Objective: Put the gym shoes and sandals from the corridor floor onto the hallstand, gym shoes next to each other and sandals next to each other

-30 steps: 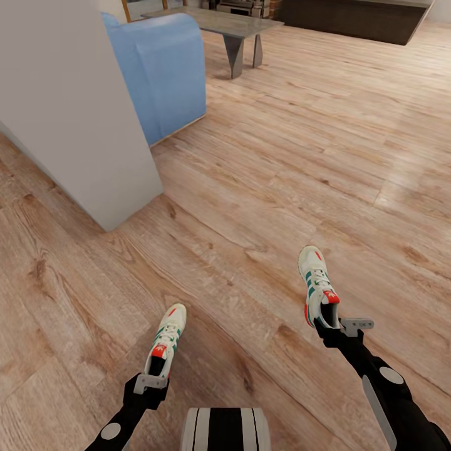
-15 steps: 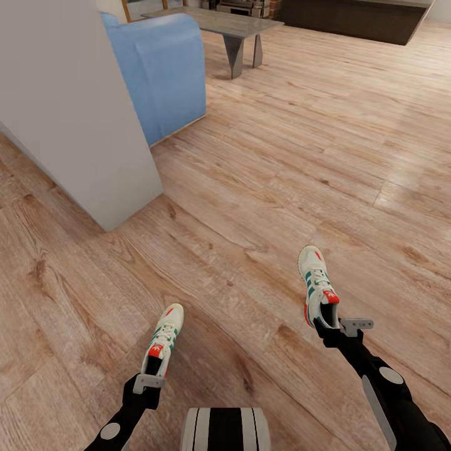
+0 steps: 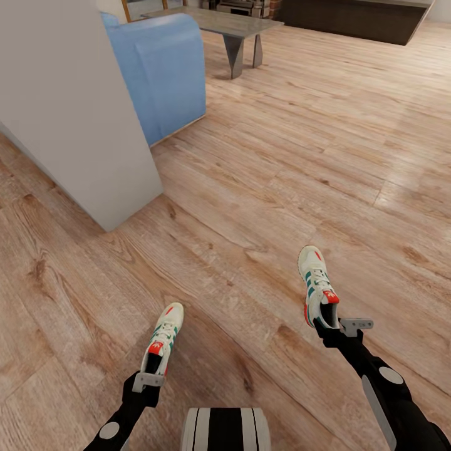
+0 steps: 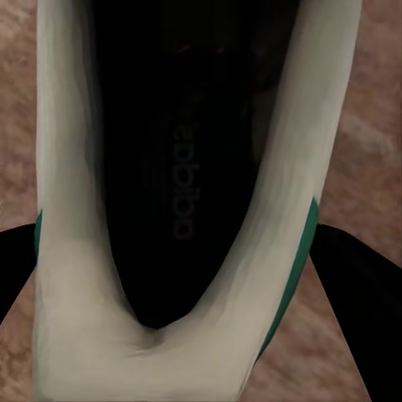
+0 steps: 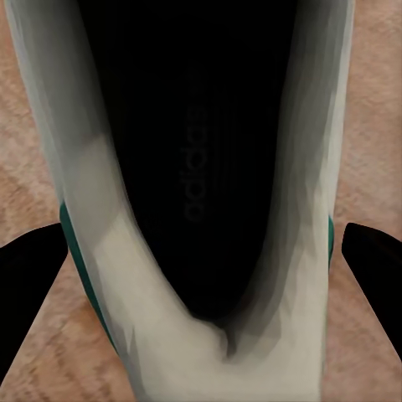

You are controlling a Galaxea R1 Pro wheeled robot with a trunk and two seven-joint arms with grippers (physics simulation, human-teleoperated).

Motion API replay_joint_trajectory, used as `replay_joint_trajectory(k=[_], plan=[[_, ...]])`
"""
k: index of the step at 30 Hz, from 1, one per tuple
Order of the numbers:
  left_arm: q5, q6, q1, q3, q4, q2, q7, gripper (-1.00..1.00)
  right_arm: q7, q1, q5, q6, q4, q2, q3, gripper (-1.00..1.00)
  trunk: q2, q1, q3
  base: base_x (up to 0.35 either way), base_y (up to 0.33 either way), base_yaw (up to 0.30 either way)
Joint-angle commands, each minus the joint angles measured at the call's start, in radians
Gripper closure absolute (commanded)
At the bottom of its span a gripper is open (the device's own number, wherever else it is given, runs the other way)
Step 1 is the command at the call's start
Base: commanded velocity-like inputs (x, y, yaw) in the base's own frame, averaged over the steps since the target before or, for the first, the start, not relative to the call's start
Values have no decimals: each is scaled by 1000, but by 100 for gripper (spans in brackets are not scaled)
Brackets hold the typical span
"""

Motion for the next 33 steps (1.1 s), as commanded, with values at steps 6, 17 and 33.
replay_joint_trajectory(k=[6, 17, 33], plan=[[-11, -4, 5, -2, -2, 1, 2, 100, 5, 0, -9, 7, -1, 0, -2, 100, 0, 0, -1, 0, 0, 0], [-11, -4, 8, -2, -3, 6, 2, 100, 5, 0, -8, 5, 0, 0, -1, 100, 0, -1, 3, 0, 0, 0], [-13, -2, 11, -5, -3, 13, 2, 100, 5, 0, -7, 2, 1, 2, -1, 100, 4, -8, 65, 0, 0, 0]])
